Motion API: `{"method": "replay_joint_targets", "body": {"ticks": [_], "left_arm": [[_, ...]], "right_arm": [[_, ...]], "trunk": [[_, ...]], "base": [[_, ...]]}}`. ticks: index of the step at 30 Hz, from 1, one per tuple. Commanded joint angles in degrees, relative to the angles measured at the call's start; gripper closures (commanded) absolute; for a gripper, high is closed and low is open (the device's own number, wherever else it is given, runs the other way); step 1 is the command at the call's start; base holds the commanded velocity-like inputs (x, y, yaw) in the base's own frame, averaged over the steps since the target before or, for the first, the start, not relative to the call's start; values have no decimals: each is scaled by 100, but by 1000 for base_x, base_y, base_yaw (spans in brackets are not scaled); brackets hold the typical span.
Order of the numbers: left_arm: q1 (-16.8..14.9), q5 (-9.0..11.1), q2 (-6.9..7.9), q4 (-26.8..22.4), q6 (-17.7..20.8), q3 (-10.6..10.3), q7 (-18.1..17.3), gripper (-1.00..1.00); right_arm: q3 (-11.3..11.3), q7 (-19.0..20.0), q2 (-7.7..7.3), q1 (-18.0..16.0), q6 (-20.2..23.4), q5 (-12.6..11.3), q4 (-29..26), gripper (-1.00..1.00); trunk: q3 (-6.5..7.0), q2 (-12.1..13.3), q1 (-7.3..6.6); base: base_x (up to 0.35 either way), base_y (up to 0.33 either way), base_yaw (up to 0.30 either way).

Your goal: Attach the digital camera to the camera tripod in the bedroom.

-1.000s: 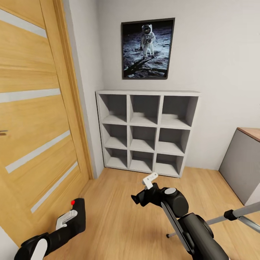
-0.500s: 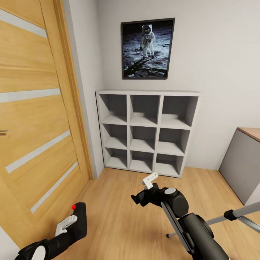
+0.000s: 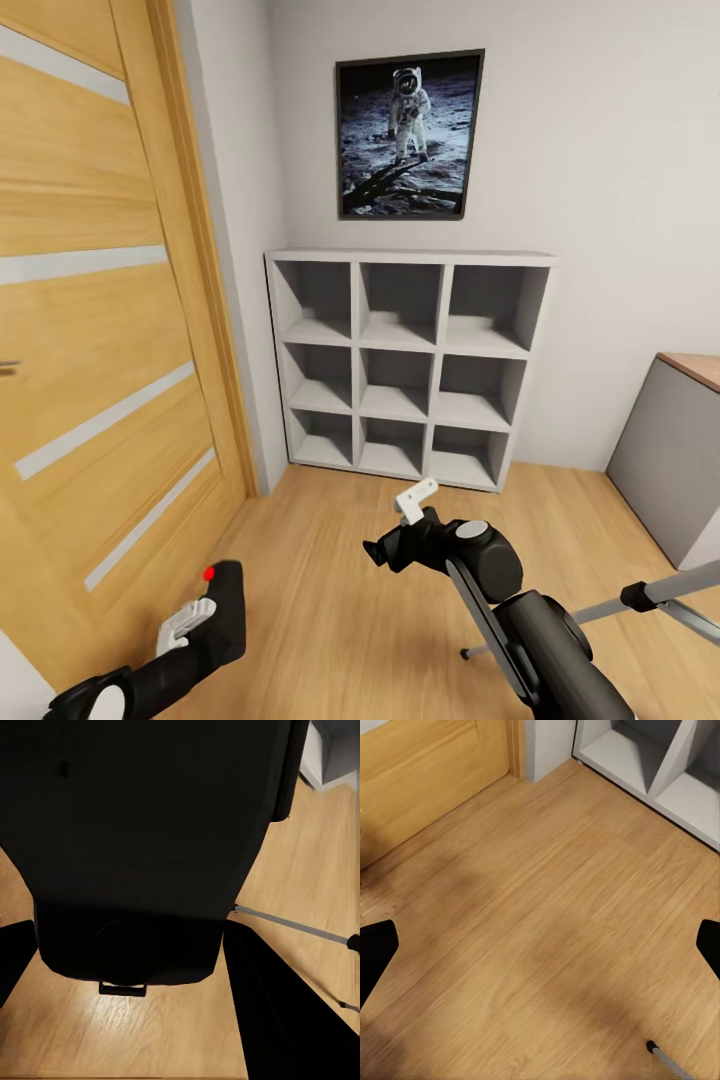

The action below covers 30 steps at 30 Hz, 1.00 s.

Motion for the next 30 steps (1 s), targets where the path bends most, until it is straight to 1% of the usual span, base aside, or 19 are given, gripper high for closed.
{"method": "replay_joint_targets", "body": {"ticks": [1, 7, 15, 16, 21, 30], "left_arm": [[19, -34, -22, -2, 38, 12, -71, 100], [86, -69, -76, 0, 54, 7, -182, 100], [111, -89, -97, 16, 60, -71, -331, 100], [111, -90, -97, 18, 60, -77, -772, 100], [117, -94, -101, 28, 61, -93, -770, 100], [120, -95, -106, 41, 57, -99, -766, 100]], "right_arm": [[4, 16, 3, 6, 18, 16, 5, -100], [2, 6, 21, 38, 6, -4, 32, -100], [3, -1, 28, 48, 1, -11, 43, -100], [3, -1, 28, 50, 1, -12, 43, -100], [-3, -2, 29, 52, 0, -13, 45, -100], [-5, -9, 29, 57, 0, -13, 45, -100]], "trunk": [[-6, -3, 0], [-6, -3, 0], [-6, -3, 0], [-6, -3, 0], [-6, -3, 0], [-6, -3, 0]], "base": [[118, 0, 0], [210, 0, 0], [308, 0, -5], [327, 0, -40], [332, 0, -136], [300, 0, -239]]}}
